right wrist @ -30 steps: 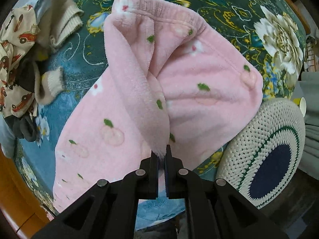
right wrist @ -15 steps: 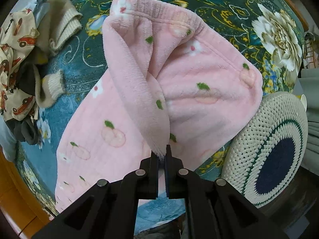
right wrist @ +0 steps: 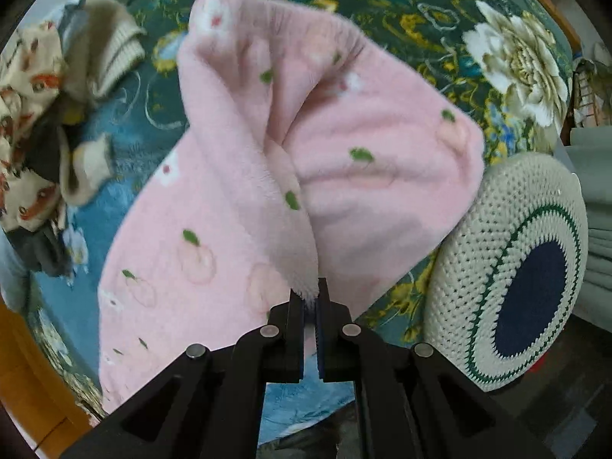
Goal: Fold clothes
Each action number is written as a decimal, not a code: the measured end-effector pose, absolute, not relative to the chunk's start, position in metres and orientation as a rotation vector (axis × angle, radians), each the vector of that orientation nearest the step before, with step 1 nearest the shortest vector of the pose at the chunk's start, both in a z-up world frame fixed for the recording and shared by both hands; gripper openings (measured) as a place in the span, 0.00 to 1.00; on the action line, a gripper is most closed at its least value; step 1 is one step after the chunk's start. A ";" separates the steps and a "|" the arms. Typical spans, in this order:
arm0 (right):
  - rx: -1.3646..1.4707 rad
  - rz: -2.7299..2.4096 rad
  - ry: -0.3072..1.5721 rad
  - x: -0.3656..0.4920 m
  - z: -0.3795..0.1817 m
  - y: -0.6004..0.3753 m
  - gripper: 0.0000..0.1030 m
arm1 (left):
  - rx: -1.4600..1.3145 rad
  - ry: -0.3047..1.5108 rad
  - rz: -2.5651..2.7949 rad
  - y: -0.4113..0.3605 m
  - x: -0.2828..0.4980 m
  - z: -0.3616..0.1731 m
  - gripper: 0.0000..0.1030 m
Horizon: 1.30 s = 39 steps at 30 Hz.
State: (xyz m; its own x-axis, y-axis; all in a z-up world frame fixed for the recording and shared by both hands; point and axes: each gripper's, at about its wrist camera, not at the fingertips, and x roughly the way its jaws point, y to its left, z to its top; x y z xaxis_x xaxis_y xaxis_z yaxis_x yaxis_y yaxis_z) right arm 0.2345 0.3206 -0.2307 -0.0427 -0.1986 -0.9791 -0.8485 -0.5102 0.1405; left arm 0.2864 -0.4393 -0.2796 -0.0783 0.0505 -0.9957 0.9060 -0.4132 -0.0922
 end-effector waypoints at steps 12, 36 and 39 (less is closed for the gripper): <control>-1.737 1.635 1.086 0.224 -0.227 0.316 0.04 | 1.602 0.953 -1.507 -0.436 0.283 -0.296 0.45; -1.778 1.673 1.295 0.224 -0.239 0.286 0.17 | 1.498 0.806 -1.729 -0.508 0.224 -0.240 0.08; -1.733 1.698 1.315 0.227 -0.230 0.293 0.28 | 1.519 0.791 -1.639 -0.513 0.222 -0.255 0.08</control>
